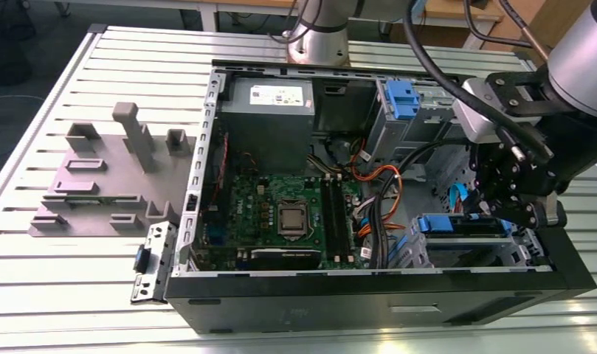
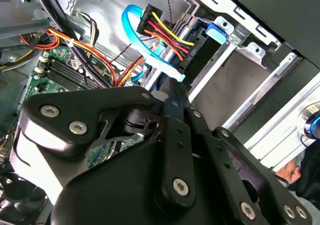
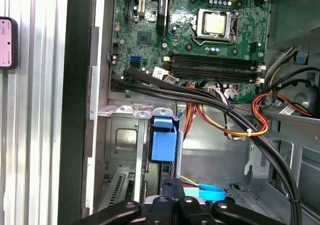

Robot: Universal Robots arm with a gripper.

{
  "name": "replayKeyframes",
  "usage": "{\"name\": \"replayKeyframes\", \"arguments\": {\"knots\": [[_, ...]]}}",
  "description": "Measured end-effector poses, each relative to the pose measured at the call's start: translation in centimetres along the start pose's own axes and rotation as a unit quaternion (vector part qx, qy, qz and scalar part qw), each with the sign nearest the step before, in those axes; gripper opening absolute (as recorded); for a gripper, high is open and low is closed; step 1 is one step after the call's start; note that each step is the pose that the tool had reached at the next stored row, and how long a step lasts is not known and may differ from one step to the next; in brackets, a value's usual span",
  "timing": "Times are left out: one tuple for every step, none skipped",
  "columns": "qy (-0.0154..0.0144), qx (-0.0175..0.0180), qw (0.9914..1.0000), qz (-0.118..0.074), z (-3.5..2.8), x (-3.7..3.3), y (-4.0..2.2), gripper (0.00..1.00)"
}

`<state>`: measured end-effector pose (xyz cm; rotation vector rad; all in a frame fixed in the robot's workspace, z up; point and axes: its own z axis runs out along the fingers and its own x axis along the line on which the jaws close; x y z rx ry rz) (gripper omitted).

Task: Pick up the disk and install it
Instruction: 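Insert the second disk wire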

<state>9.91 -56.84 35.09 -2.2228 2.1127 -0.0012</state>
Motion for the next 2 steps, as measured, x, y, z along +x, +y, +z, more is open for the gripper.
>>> {"name": "replayKeyframes", "arguments": {"knots": [[0.0000, 0.0000, 1.00000, 0.000, 0.00, 0.00, 0.00, 0.11], [0.0000, 0.0000, 1.00000, 0.000, -0.01, 0.00, 0.00, 0.11]]}}
